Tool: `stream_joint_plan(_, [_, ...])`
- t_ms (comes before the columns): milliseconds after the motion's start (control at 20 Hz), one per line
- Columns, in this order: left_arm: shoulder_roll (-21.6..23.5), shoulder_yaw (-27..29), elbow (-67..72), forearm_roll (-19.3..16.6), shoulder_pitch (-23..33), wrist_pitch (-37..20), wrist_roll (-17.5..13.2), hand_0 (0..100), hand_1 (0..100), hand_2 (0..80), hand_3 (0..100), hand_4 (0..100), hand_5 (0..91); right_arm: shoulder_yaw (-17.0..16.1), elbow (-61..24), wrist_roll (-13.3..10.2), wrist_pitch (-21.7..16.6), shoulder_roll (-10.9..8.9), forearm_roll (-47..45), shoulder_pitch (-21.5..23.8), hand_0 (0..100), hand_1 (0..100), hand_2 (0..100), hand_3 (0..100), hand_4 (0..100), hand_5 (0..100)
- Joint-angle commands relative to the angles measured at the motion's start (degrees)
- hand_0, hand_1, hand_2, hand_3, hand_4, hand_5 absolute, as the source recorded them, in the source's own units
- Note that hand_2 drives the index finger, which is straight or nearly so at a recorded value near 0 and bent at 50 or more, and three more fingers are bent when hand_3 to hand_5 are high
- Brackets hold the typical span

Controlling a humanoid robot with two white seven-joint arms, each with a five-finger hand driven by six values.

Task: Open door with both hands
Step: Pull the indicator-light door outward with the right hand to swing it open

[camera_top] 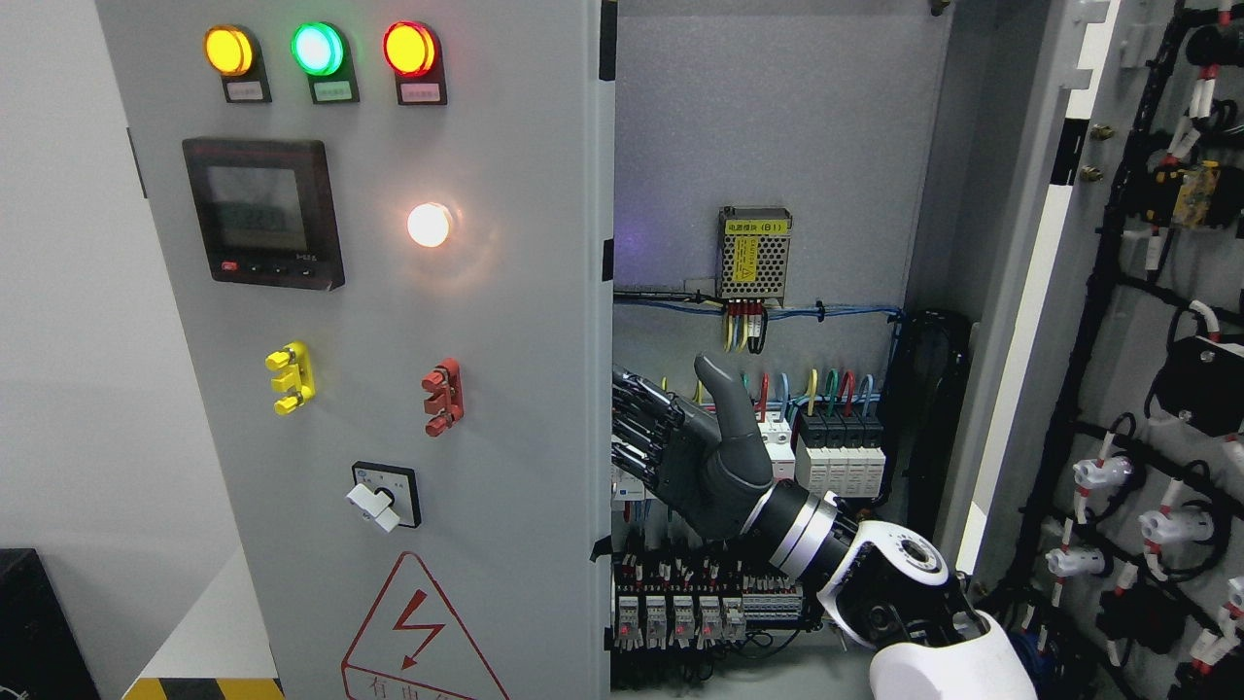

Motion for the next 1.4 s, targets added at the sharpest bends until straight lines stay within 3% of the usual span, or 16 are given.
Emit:
stream_joint_plan(0, [0.0, 0.0, -0.35, 0.0, 0.0, 0.0, -0.03, 0, 0, 0.0, 0, 0, 0.0, 3.07, -8.93, 1.81, -0.29, -0.01, -0.06, 3.78, 0, 0, 0, 0, 0, 0])
stream_joint_plan(100, [0.0, 0.0, -0.35, 0.0, 0.0, 0.0, -0.03, 0, 0, 0.0, 0, 0, 0.0, 5.71, -11.84, 4.71, -0.47, -0.1, 0.02, 5.71, 0, 0, 0, 0, 0, 0])
stream_joint_plan(150, [0.0, 0.0, -0.35, 0.0, 0.0, 0.0, -0.03, 0, 0, 0.0, 0, 0, 0.0, 6.51, -13.24, 5.07, -0.47, -0.19, 0.02, 6.5, 0, 0, 0, 0, 0, 0])
stream_joint_plan(451, [0.0, 0.0, -0.35, 0.0, 0.0, 0.0, -0.03, 0, 0, 0.0, 0, 0, 0.0, 13.01, -17.47, 5.07, -0.2, -0.72, 0.2, 10.99, 0, 0, 0, 0, 0, 0])
stream_joint_plan(601, [0.0, 0.0, -0.35, 0.0, 0.0, 0.0, -0.03, 0, 0, 0.0, 0, 0, 0.0, 13.8, -18.44, 5.07, -0.03, -0.63, 0.2, 12.39, 0, 0, 0, 0, 0, 0])
stream_joint_plan(1052, [0.0, 0.0, -0.35, 0.0, 0.0, 0.0, -0.03, 0, 0, 0.0, 0, 0, 0.0, 22.59, -22.66, 4.72, -0.38, -0.72, 0.9, 16.61, 0, 0, 0, 0, 0, 0])
stream_joint_plan(1352, [0.0, 0.0, -0.35, 0.0, 0.0, 0.0, -0.03, 0, 0, 0.0, 0, 0, 0.0, 26.02, -22.66, 4.63, -0.47, -0.72, 0.99, 18.64, 0, 0, 0, 0, 0, 0])
